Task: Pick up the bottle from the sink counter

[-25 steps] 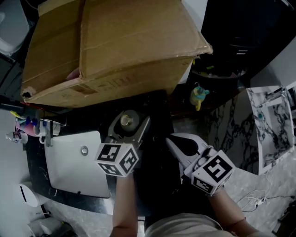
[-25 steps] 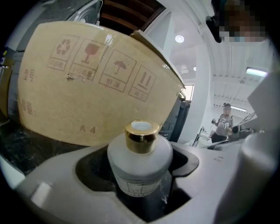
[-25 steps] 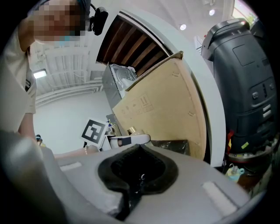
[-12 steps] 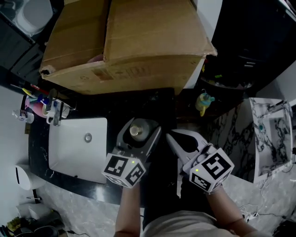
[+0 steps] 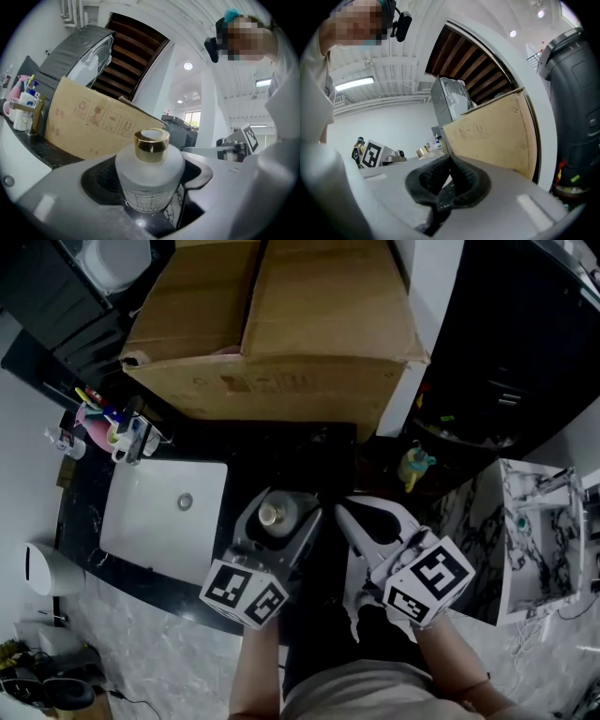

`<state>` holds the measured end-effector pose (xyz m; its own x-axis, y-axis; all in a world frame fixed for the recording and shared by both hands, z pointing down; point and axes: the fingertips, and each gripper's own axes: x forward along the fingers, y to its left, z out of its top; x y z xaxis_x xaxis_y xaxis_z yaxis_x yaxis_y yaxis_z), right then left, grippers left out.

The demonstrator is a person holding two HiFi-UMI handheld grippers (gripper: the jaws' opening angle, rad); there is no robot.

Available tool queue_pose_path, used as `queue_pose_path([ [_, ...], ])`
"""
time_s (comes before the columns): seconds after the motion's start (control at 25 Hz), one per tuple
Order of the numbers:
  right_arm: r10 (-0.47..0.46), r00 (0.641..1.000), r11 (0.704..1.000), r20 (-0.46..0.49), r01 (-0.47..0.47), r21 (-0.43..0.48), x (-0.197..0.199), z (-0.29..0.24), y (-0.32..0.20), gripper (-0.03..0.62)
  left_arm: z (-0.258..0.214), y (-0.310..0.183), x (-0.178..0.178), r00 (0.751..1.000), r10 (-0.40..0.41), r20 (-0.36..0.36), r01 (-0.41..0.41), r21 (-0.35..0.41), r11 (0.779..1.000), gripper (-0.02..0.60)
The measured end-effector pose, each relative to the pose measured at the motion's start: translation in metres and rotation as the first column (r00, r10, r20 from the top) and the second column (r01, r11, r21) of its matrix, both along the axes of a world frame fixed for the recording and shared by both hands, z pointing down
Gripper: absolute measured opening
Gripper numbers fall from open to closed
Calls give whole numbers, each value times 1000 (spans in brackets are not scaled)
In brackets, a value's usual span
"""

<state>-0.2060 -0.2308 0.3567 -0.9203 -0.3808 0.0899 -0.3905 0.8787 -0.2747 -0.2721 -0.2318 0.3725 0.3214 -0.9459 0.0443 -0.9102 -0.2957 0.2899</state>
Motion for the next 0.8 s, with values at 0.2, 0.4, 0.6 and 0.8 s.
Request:
queue_pose_path([
  [0.2, -65, 997, 998, 38, 64, 17, 4, -19, 21, 3, -15, 26, 9, 999, -39, -33, 40, 23, 999, 340],
  [0.4, -114, 993, 992, 38, 112, 54, 8, -35, 44, 3, -33, 56, 17, 997, -70, -37, 72, 61, 996, 339],
  [0.6, -159, 986, 985, 43, 156, 68, 15, -43, 63, 3, -51, 80, 25, 994, -107, -34, 110, 101, 989, 341],
  [0.8, -198, 979, 978, 46, 193, 81, 26, -48, 83, 3, -65, 104, 36, 989, -144, -29, 147, 141, 979, 339],
])
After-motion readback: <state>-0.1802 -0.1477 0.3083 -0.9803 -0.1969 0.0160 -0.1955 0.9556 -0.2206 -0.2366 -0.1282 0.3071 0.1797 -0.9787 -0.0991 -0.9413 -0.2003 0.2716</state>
